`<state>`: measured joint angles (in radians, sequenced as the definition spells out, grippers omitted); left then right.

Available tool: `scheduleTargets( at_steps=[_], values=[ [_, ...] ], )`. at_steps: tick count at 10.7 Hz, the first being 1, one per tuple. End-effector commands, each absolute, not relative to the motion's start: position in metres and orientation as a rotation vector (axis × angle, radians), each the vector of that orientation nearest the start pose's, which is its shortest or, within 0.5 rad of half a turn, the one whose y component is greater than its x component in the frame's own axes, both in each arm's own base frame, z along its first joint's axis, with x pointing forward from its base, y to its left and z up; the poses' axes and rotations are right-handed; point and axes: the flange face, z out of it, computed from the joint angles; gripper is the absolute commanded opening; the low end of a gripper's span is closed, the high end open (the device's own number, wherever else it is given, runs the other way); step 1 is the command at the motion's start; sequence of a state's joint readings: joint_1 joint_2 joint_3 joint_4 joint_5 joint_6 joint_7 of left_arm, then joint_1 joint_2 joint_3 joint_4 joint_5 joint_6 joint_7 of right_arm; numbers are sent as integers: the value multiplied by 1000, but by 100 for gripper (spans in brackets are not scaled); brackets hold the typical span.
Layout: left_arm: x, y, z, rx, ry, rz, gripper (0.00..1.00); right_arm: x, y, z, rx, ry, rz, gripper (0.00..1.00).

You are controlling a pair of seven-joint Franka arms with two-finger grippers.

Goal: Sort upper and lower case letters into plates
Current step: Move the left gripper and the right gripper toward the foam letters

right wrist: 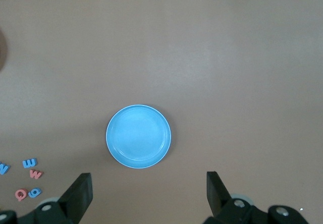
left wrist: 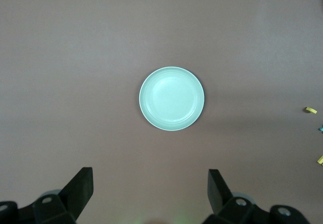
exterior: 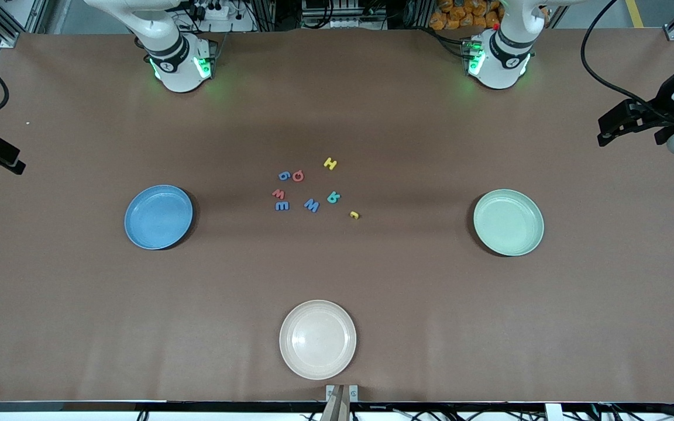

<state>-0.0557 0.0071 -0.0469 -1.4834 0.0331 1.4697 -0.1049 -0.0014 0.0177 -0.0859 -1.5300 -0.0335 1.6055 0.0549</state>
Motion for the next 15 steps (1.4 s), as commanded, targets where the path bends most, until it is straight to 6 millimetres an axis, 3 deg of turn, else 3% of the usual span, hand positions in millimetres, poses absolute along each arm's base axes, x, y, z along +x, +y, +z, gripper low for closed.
scheduleTargets(
  at_steps=[1, 4, 6, 8, 10, 13, 15],
  values=[
    [540, -54, 659, -3129, 22, 22, 100, 548, -56, 639, -3142, 241, -127, 100],
    [541, -53, 658, -3134, 25, 28, 100, 539, -58, 635, -3139, 245, -147, 100],
    [540, -74, 650, -3201, 81, 69, 100, 540, -57, 635, -3138, 242, -151, 100],
    [535, -124, 642, -3205, 185, 100, 100, 541, -56, 634, -3140, 240, -149, 100],
    [530, -186, 627, -3218, 305, 118, 100, 541, -56, 634, -3140, 240, -149, 100],
    [528, -252, 603, -3293, 467, 150, 100, 543, -49, 634, -3142, 221, -149, 100],
    [506, -321, 579, -3236, 537, 151, 100, 548, -34, 627, -3145, 199, -128, 100]
  ],
)
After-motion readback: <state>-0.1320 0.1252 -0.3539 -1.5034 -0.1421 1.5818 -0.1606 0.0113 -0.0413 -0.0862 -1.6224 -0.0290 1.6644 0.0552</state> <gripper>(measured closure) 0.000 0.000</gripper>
